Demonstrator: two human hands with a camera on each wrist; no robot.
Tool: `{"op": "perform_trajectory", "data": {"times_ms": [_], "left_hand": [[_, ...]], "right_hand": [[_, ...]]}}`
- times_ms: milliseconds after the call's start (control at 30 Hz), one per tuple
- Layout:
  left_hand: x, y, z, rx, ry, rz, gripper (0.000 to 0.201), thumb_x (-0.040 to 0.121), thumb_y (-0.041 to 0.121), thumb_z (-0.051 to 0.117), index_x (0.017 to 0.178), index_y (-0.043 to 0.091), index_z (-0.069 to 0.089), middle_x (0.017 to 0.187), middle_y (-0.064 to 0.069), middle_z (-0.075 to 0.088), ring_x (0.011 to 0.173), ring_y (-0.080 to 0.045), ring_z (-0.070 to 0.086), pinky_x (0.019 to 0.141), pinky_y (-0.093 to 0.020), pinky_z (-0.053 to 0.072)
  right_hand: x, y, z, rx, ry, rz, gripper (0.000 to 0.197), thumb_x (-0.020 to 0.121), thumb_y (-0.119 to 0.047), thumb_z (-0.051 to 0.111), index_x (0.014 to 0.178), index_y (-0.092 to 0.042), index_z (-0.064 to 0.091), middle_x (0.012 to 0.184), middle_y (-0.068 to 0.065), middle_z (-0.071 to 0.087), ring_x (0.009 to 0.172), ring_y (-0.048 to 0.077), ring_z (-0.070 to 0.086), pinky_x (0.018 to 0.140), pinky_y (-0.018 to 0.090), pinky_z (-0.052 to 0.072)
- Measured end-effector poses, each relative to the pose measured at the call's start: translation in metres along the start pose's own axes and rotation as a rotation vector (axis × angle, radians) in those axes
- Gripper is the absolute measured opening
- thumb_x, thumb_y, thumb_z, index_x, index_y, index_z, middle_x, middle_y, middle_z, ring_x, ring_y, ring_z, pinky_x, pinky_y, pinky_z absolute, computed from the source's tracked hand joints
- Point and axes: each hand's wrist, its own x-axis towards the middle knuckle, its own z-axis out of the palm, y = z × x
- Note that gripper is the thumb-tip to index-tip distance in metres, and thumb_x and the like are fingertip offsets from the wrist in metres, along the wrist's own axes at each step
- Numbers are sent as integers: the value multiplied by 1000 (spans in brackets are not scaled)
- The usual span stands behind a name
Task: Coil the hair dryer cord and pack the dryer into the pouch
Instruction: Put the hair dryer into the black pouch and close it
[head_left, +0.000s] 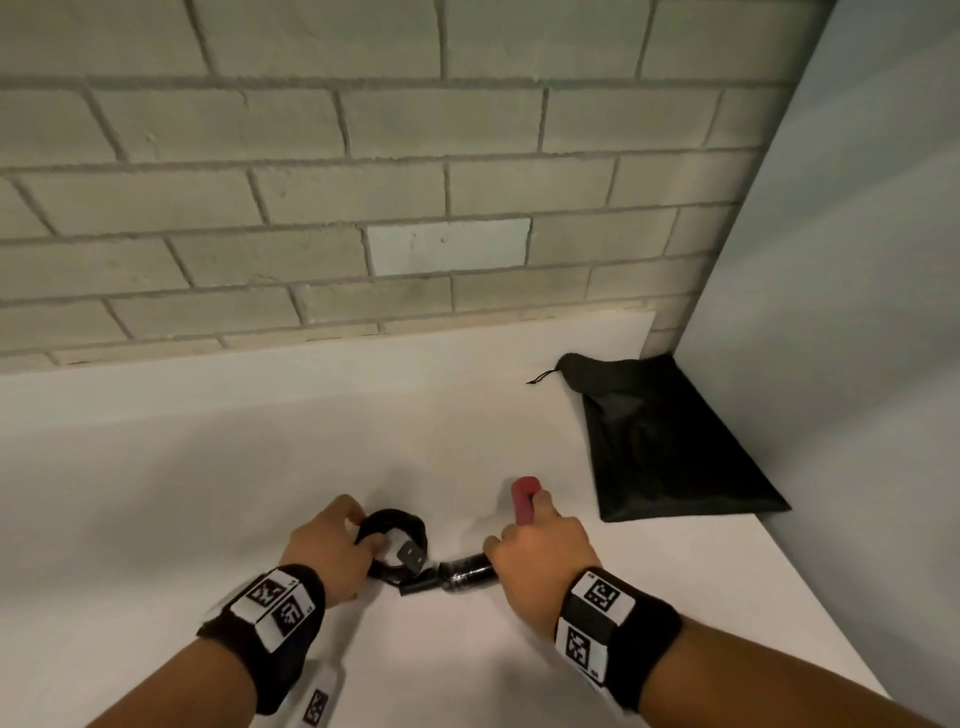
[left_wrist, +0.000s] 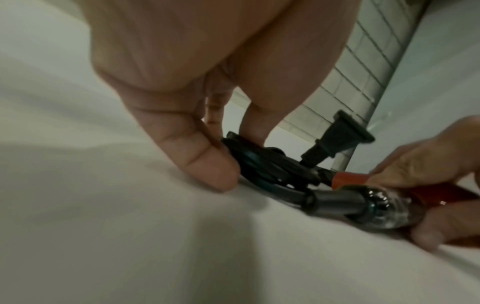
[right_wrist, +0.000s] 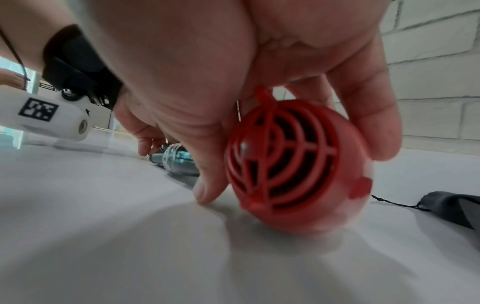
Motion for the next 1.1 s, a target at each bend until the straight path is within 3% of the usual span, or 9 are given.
{"op": "perform_trajectory", "data": {"times_ms": [167, 267, 400, 533, 700, 767, 933, 1033, 1100], "left_hand": [[0, -5, -4, 133, 2, 88, 15, 87, 41, 59, 91, 27, 56, 83, -6, 63, 72, -24, 64, 66, -36, 55], [1, -7, -18, 157, 37, 106, 27, 91, 47, 50, 108, 27, 57, 100, -5, 54, 82, -18, 55, 73, -30, 42], [3, -4, -51, 66, 158, 115, 33, 91, 48, 51, 106, 20, 61, 107, -6, 56, 91, -20, 54, 80, -33, 40], [0, 5, -74, -72, 208, 136, 23, 88, 46, 58, 94, 25, 64, 104, 3, 61, 96, -20, 58, 84, -36, 45], [-9, 24, -84, -51, 186, 295, 10, 86, 38, 65, 87, 28, 63, 97, 10, 62, 81, -6, 60, 66, -24, 44], [-10, 40, -84, 27, 176, 445, 12, 84, 34, 68, 93, 28, 62, 98, 10, 59, 83, -2, 58, 67, -18, 45], [3, 105, -62, 172, 141, 908, 58, 76, 28, 76, 129, 27, 51, 119, 2, 53, 106, -16, 50, 94, -34, 43], [14, 139, -46, 372, 89, 953, 70, 70, 34, 77, 133, 29, 48, 135, -1, 46, 119, -23, 39, 99, -39, 35], [20, 148, -46, 531, 121, 873, 51, 73, 34, 71, 122, 28, 57, 132, -1, 51, 121, -25, 41, 97, -41, 35]], "right_hand": [[-7, 20, -19, 193, 157, -69, 44, 83, -56, 49, 113, -25, 55, 118, 2, 62, 115, 35, 51, 79, 39, 48], [3, 75, -30, 385, 250, 215, 40, 84, -57, 40, 87, -21, 58, 96, 3, 68, 88, 28, 65, 71, 32, 53], [27, 134, -15, 385, 4, 575, 53, 81, -66, 48, 81, -14, 59, 82, 1, 65, 72, 20, 64, 68, 33, 57], [47, 148, 19, 381, -73, 650, 68, 78, -67, 53, 122, -15, 56, 123, 9, 64, 104, 29, 65, 81, 38, 55], [59, 152, 13, 337, -122, 472, 42, 95, -26, 51, 136, -18, 50, 145, 10, 50, 128, 30, 51, 106, 37, 43], [60, 149, -13, 276, -105, 342, 41, 95, -22, 52, 135, -14, 52, 138, 12, 56, 125, 29, 55, 102, 35, 44], [48, 113, -94, 157, -5, -8, 31, 93, -12, 51, 123, -12, 60, 115, 13, 67, 105, 31, 63, 83, 35, 48], [34, 92, -134, 160, 77, -175, 19, 92, -11, 53, 107, -16, 63, 98, 6, 66, 91, 25, 62, 71, 30, 43], [23, 88, -157, 162, 140, -231, 12, 92, -14, 53, 95, -22, 61, 87, 0, 59, 83, 21, 57, 70, 32, 43]]}}
